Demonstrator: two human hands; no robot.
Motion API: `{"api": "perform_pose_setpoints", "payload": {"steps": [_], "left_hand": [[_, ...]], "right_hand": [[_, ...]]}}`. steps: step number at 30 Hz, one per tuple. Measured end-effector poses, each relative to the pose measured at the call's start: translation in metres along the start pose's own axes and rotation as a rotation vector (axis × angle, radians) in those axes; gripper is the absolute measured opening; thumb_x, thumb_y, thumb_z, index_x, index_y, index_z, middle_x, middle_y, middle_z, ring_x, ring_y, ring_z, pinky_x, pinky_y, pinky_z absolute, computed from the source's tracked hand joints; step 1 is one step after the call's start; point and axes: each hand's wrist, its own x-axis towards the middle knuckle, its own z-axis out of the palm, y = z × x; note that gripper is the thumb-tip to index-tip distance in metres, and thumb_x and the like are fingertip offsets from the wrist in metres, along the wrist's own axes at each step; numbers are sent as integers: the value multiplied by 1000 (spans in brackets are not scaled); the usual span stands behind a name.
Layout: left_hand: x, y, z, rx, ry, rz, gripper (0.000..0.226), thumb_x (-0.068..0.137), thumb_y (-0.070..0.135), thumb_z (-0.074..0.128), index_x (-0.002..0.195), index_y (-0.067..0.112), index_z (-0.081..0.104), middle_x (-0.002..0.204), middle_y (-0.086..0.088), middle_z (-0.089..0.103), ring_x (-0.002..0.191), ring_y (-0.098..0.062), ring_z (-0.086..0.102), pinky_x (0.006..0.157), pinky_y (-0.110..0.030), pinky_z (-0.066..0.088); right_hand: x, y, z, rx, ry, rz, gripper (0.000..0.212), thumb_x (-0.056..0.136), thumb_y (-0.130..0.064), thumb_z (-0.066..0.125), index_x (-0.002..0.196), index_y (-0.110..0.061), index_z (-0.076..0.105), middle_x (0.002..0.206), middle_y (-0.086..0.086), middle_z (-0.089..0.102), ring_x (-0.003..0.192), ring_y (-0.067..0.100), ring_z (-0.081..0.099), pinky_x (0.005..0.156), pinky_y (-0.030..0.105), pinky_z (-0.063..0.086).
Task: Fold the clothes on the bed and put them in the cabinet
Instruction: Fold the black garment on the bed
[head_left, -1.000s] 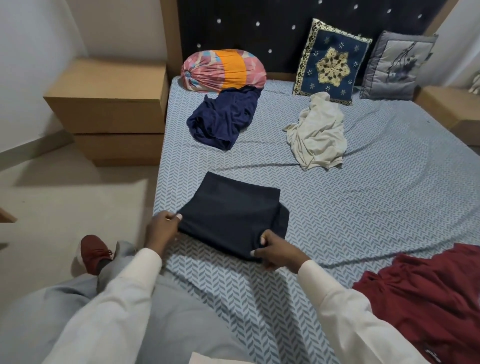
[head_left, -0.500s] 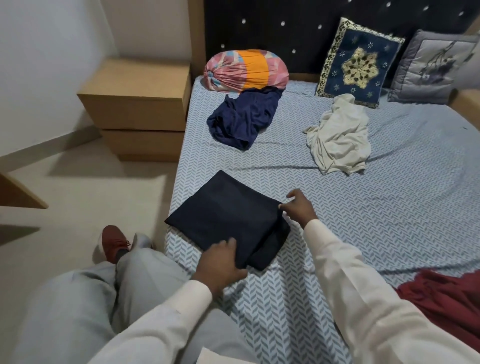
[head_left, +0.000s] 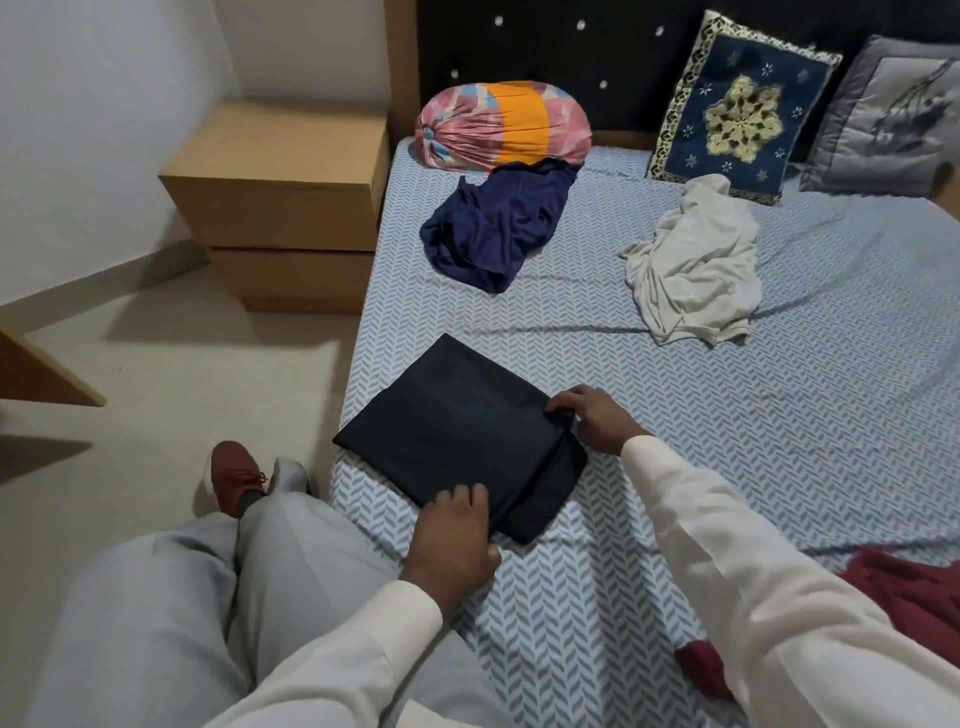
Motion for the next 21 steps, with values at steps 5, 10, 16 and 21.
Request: {"api": "perform_pose_setpoints", "payload": {"steps": [5, 10, 16, 21], "left_hand": [[3, 16, 6, -10, 25, -106, 61, 84, 42, 58, 130, 11, 33, 120, -10, 46, 104, -28, 51, 80, -36, 45], [11, 10, 11, 25, 50, -129, 44, 90, 31, 56, 125, 11, 40, 113, -10, 53, 96, -27, 58, 66, -32, 44], [7, -10, -4, 31, 187, 86, 33, 52, 29, 81, 75, 21, 58, 66, 0, 57, 60, -22, 57, 45, -27, 39], [-8, -46, -30, 8, 384, 217, 34, 49, 35, 82, 68, 22, 57, 65, 2, 54, 61, -21, 56, 47, -27, 43]], "right_hand": [[2, -10, 0, -80, 28, -14, 48, 78, -3, 49, 111, -37, 59, 115, -5, 51, 110, 21, 42, 85, 37, 41], [10, -15, -1, -62, 28, 11, 32, 89, -11, 48, 107, -34, 62, 104, -9, 45, 106, 21, 46, 80, 32, 37], [4, -16, -13, 128, 51, 33, 37, 79, -5, 53, 87, -41, 59, 106, 1, 58, 101, 23, 58, 89, 37, 48], [-31, -12, -25, 195, 166, -45, 34, 85, -12, 65, 83, -45, 61, 103, -1, 61, 92, 15, 62, 88, 37, 51]]}}
